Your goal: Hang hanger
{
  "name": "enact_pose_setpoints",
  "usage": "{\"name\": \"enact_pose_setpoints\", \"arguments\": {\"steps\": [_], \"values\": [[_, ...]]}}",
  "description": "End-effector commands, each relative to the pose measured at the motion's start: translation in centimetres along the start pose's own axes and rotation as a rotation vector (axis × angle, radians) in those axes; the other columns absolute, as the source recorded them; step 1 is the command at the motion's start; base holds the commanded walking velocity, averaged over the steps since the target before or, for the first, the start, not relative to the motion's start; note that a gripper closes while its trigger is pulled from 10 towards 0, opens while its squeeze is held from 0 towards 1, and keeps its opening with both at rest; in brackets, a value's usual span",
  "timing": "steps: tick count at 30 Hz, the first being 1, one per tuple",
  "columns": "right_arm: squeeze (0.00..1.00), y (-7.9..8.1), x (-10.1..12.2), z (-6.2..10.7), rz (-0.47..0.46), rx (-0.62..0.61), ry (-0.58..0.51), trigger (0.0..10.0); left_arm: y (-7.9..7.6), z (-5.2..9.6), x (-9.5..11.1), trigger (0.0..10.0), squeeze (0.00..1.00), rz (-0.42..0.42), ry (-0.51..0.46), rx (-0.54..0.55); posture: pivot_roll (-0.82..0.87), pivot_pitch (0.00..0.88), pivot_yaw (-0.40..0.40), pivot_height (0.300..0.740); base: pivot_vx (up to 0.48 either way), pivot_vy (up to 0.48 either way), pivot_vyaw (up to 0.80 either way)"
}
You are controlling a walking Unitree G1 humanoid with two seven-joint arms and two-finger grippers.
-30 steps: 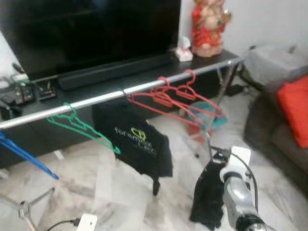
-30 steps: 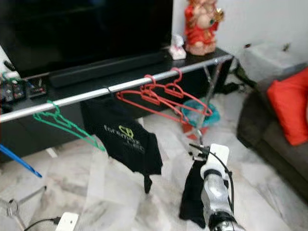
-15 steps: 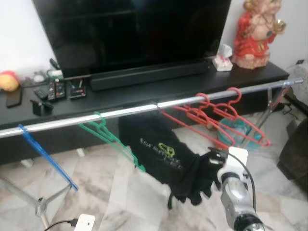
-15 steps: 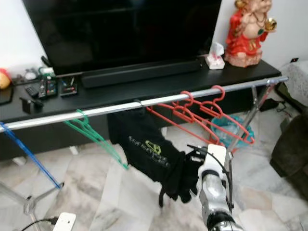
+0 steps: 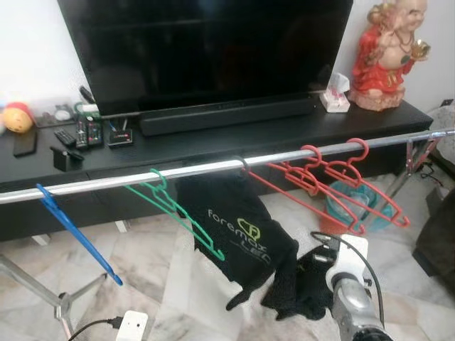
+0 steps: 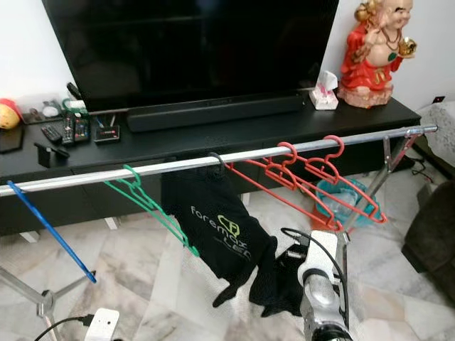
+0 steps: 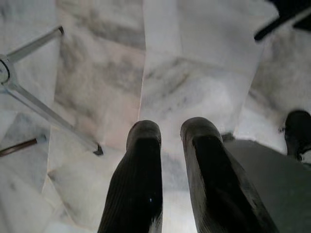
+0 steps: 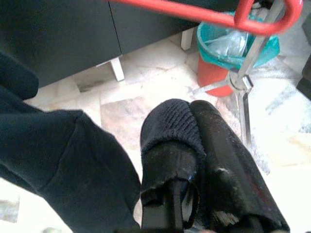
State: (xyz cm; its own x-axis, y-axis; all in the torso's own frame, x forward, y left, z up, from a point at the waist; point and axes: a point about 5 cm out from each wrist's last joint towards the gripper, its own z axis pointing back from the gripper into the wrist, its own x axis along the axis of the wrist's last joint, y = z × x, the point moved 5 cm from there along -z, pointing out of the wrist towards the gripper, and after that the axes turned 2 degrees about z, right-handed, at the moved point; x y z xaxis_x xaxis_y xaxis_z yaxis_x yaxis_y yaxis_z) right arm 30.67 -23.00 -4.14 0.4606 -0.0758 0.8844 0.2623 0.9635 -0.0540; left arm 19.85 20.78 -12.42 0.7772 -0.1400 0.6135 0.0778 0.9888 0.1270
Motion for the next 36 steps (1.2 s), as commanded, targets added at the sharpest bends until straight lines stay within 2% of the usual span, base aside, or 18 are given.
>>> {"name": "enact_pose_setpoints", "arguments": {"steps": [1, 6, 14, 24, 31, 36], "values": [[0.0, -0.1, 0.1, -0.1, -0.005, 0.002, 0.003, 10.0, -0.2, 0.1, -0.3, 10.0, 0.0, 0.007, 0.002, -0.011, 0.03, 0.0, -0.005, 0.74, 0.0, 0.0, 0.0], [0.0, 0.6, -0.8, 0.2, -0.001, 0.021, 0.037, 10.0, 0.0, 0.1, -0.8, 10.0, 0.0, -0.011, 0.035, 0.004, 0.02, 0.0, -0.006, 0.74, 0.0, 0.0, 0.0], [0.0, -0.5, -1.9, 0.4, -0.004, 0.006, 0.071, 10.0, 0.1, 0.1, -1.2, 10.0, 0.0, -0.024, 0.065, 0.006, 0.01, 0.0, -0.007, 0.74, 0.0, -0.232, 0.0], [0.0, 0.8, -2.3, 0.6, 0.043, 0.066, 0.081, 10.0, 0.2, 0.1, -1.2, 10.0, 0.0, -0.028, 0.064, 0.025, 0.02, 0.0, -0.011, 0.74, 0.0, -0.316, 0.0], [0.0, 0.6, -2.4, 0.7, 0.049, 0.064, 0.084, 10.0, 0.2, 0.2, -1.3, 10.0, 0.0, -0.029, 0.062, 0.023, 0.01, 0.0, -0.012, 0.74, 0.0, -0.308, 0.77], [0.0, 0.4, -2.7, 0.8, 0.04, 0.06, 0.093, 10.0, 0.1, 0.2, -1.3, 10.0, 0.0, -0.027, 0.059, 0.025, 0.01, 0.0, -0.012, 0.74, 0.0, -0.307, 0.2]]}}
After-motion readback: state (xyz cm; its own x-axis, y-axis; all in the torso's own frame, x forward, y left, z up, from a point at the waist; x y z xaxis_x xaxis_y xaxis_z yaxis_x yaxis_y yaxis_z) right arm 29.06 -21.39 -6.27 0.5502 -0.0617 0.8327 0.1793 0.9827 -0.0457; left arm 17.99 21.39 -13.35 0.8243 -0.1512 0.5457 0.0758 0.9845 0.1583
